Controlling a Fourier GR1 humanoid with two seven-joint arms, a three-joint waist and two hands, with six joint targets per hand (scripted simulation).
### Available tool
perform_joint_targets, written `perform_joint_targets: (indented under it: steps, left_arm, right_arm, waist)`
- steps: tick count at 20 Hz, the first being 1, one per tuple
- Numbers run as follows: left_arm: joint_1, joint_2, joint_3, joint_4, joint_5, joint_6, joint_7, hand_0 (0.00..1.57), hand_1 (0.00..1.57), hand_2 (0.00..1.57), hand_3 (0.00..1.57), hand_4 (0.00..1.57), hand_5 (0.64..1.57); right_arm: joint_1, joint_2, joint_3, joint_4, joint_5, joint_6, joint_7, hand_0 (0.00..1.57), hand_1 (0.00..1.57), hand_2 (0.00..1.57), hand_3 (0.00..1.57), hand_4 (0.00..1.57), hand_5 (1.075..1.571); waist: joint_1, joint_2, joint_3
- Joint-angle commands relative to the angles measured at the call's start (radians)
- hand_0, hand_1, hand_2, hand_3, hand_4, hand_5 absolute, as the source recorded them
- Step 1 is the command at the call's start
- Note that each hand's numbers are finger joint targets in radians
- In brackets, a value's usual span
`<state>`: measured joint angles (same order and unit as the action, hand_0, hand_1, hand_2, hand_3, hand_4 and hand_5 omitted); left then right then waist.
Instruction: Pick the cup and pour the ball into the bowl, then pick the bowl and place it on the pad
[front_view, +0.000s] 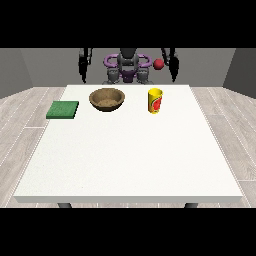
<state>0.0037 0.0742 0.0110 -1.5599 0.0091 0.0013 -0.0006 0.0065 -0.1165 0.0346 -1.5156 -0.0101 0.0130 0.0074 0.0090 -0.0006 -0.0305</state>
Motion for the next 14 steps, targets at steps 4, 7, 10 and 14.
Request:
perform_joint_targets:
  steps: [4,7,10,14]
  left_arm:
    - [-0.015,0.034,0.004,-0.092,0.005,-0.007,0.072,0.0,0.0,0.0,0.0,0.0,1.524]
    - [0.114,-0.069,-0.022,-0.129,0.16,-0.059,-0.008,0.0,0.0,0.0,0.0,0.0,1.524]
    - [0.167,-0.072,-0.145,-0.216,0.189,-0.041,0.037,0.0,0.0,0.0,0.0,0.0,1.536]
    - [0.208,-0.073,-0.228,-0.342,0.112,0.018,-0.015,0.0,0.0,0.0,0.0,0.0,1.507]
  right_arm:
    - [-0.005,-0.044,-0.019,-0.084,-0.007,0.004,0.072,0.0,0.0,0.0,0.0,0.0,1.568]
    - [0.106,0.047,-0.071,-0.062,-0.112,-0.011,-0.049,0.0,0.0,0.0,0.0,0.0,1.568]
    - [0.065,0.001,-0.129,-0.086,-0.139,0.001,-0.016,0.0,0.0,0.0,0.0,0.0,1.566]
    - [0.056,0.017,-0.131,-0.11,-0.121,-0.01,-0.074,0.0,0.0,0.0,0.0,0.0,1.566]
  waist:
    - [-0.009,-0.23,0.0242]
    - [0.013,-0.3,0.031]
    - [0.047,-0.316,0.0307]
    - [0.051,-0.186,0.0306]
